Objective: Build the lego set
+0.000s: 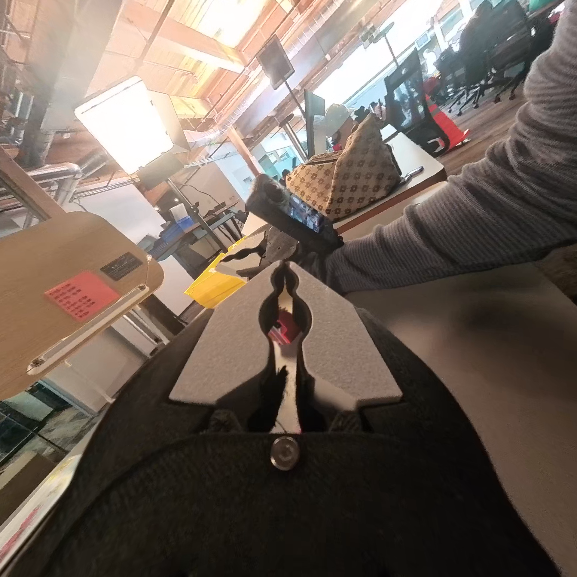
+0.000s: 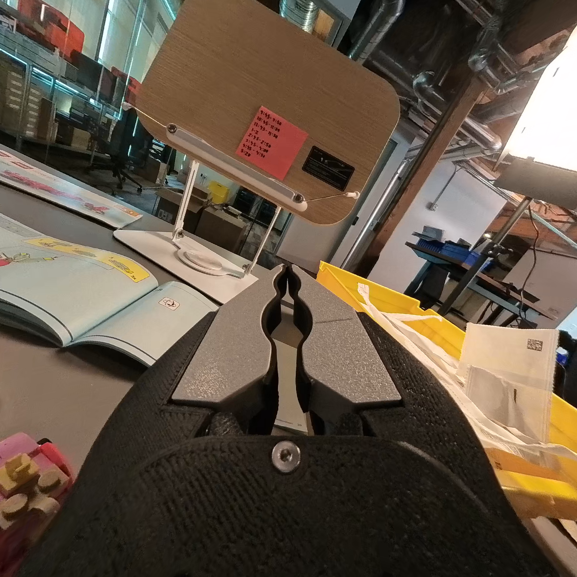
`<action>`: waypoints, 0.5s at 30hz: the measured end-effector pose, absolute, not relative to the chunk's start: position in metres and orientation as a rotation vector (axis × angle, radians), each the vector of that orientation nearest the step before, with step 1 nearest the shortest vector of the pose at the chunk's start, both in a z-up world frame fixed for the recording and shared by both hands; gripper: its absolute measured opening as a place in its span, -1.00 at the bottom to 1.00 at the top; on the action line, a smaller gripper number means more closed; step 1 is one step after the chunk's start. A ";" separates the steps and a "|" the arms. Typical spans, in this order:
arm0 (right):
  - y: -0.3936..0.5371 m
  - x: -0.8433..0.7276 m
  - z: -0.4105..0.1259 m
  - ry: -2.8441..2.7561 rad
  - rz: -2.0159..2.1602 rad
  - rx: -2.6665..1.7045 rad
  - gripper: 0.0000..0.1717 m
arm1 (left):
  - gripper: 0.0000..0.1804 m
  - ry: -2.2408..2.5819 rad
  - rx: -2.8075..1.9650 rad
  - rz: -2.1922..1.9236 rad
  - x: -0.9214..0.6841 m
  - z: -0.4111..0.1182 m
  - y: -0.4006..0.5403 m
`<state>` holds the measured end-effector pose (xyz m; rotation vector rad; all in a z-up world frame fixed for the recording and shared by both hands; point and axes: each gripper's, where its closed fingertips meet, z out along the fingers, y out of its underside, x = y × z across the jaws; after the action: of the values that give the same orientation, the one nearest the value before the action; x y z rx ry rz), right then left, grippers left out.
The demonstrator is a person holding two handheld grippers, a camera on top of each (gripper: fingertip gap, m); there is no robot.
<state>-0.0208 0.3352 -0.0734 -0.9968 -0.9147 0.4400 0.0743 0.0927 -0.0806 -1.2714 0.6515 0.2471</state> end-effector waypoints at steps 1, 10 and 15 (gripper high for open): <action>0.335 -0.021 -0.073 -0.916 0.439 -0.995 -1.00 | -1.00 0.651 -1.274 0.256 0.074 -0.081 0.093; 0.335 -0.021 -0.074 -0.919 0.439 -0.994 -1.00 | -1.00 0.653 -1.286 0.250 0.074 -0.083 0.094; 0.336 -0.020 -0.074 -0.917 0.435 -1.000 -1.00 | -1.00 0.607 -1.287 0.214 0.070 -0.078 0.095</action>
<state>-0.0196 0.3356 -0.0741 -1.0000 -0.9165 0.4355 0.0703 0.0946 -0.0778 -1.2874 0.6073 0.2139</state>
